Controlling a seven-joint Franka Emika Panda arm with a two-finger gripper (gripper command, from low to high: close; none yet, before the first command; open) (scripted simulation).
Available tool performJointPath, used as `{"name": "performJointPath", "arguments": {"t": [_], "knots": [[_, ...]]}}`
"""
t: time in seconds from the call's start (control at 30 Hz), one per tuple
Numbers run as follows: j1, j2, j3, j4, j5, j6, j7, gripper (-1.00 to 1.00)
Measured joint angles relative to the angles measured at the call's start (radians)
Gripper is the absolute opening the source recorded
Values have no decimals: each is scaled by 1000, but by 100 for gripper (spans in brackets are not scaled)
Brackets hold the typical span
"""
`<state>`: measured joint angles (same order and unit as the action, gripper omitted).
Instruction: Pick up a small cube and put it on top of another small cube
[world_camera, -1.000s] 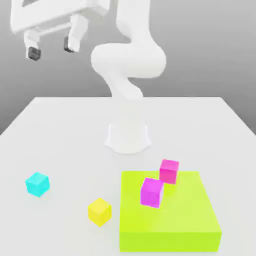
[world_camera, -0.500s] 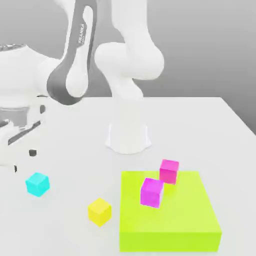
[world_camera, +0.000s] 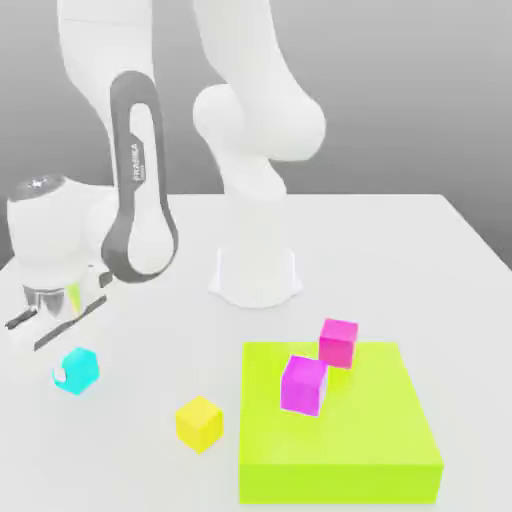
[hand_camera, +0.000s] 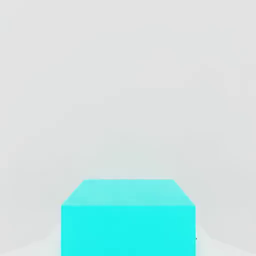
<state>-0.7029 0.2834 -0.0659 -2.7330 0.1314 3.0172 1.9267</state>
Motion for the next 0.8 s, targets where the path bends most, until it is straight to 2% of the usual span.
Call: {"name": "performJointPath", "arguments": {"t": [0.17, 0.23, 0.63, 0.8], "knots": [[30, -169, -50, -34, -84, -135, 64, -100], [56, -214, -24, -40, -104, -173, 27, -100], [419, -357, 136, -40, -115, -317, -518, -100], [438, -219, 131, -31, -144, -188, -540, -100]]}}
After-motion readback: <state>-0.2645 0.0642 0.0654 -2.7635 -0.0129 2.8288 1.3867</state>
